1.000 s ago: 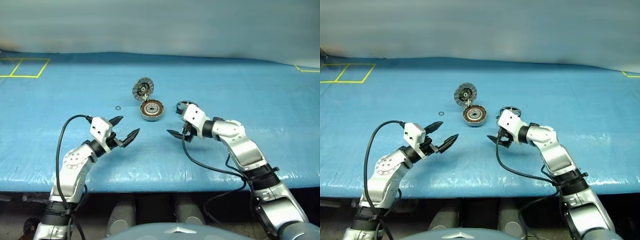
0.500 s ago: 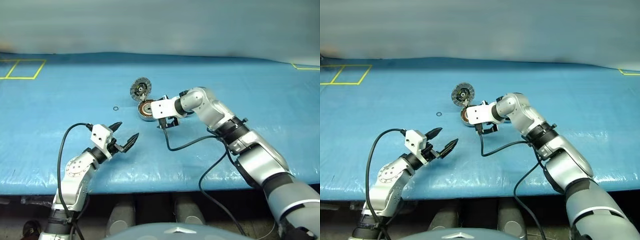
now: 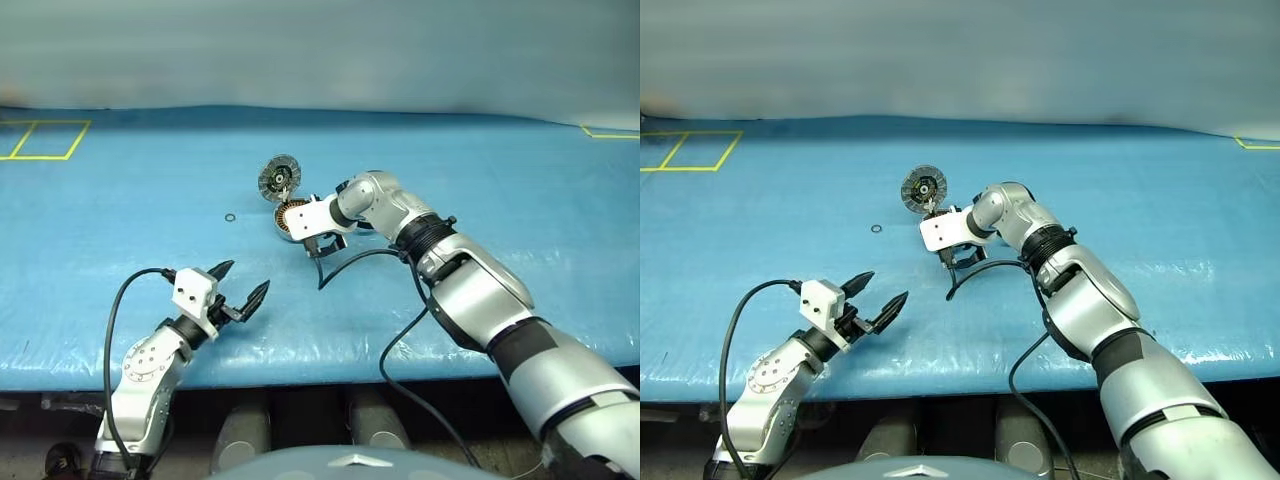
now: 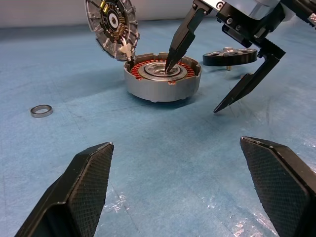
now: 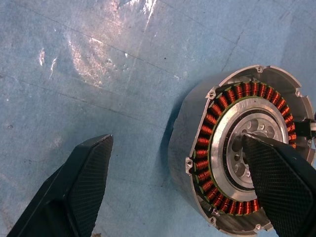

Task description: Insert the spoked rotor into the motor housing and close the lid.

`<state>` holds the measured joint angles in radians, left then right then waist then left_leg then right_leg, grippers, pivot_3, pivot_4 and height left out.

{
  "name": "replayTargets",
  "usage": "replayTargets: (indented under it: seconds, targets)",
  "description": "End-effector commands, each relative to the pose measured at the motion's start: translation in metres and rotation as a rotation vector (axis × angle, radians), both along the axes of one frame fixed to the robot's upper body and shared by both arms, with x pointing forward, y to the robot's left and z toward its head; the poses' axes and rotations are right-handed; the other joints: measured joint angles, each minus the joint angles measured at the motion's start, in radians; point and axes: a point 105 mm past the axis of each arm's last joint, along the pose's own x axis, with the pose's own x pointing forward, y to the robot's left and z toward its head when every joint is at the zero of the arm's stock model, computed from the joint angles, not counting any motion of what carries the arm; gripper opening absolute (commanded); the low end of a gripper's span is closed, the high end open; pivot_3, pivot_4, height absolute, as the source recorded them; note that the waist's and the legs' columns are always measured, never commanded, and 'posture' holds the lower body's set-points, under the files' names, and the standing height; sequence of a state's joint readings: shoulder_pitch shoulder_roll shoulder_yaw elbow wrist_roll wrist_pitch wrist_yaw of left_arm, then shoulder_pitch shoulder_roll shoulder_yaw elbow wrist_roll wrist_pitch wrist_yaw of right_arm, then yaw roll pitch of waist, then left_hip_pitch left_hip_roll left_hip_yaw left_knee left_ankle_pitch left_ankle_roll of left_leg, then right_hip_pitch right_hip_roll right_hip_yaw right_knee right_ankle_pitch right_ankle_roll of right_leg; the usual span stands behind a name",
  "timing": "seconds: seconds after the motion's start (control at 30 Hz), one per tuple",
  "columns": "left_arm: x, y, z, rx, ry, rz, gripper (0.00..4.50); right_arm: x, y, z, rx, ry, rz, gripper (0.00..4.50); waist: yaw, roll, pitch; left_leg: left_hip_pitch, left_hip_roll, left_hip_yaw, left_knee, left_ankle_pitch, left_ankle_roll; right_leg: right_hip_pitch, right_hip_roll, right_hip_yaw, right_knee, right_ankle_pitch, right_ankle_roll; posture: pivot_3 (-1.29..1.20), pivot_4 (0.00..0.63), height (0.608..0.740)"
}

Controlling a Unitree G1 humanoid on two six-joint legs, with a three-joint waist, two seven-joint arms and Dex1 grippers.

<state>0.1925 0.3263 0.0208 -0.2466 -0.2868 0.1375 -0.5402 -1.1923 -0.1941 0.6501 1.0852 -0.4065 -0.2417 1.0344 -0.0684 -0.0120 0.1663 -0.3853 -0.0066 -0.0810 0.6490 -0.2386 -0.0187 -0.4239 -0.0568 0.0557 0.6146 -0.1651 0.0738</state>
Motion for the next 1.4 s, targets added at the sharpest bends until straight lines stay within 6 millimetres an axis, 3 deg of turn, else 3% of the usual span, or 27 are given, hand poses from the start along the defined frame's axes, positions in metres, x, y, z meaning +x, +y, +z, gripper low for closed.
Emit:
replayTargets:
  seconds: [0.03,0.37,1.03,1.13,1.27,1.4]
  targets:
    - [-0.001,0.0,0.016,0.008,-0.067,0.001,4.49,0.005,0.002,0.01,0.02,-0.033,0.0,4.34,0.0,0.0,0.0,0.001,0.0,0.0,0.0,0.0,0.0,0.001,0.0,0.0,0.0,0.0,0.0,0.0,0.15,0.74]
    - [-0.006,0.001,0.012,0.009,-0.054,0.014,4.49,0.01,0.012,0.031,0.093,-0.069,-0.003,4.34,-0.001,0.001,0.0,0.002,0.0,0.0,-0.002,0.0,0.0,0.0,0.0,0.0,0.001,-0.001,-0.001,0.0,0.15,0.74]
    - [-0.008,0.007,0.014,0.031,-0.056,0.033,4.49,0.003,0.007,-0.01,0.117,0.081,-0.123,4.34,-0.007,0.001,0.001,0.002,0.0,0.001,-0.003,0.0,0.0,0.0,0.0,0.0,0.001,-0.001,-0.002,0.0,0.15,0.74]
    - [-0.008,0.008,0.014,0.036,-0.057,0.039,4.5,0.001,0.004,-0.015,0.107,0.097,-0.123,3.8,-0.008,0.001,0.001,0.002,0.0,0.001,-0.003,0.0,0.0,0.0,0.0,0.0,0.001,-0.001,-0.002,0.0,0.15,0.74]
    - [-0.008,0.009,0.014,0.038,-0.055,0.042,4.5,0.0,0.005,-0.017,0.148,0.111,-0.139,2.54,-0.009,0.001,0.001,0.003,0.0,0.001,-0.003,0.0,0.0,0.0,0.0,0.0,0.002,-0.002,-0.003,0.0,0.15,0.74]
    - [-0.006,0.008,0.015,0.04,-0.056,0.036,4.5,-0.006,0.007,-0.019,0.192,0.138,-0.111,2.05,-0.009,0.0,0.0,0.005,0.0,0.001,-0.003,0.0,0.0,0.0,0.0,0.001,0.007,-0.004,-0.005,0.0,0.15,0.74]
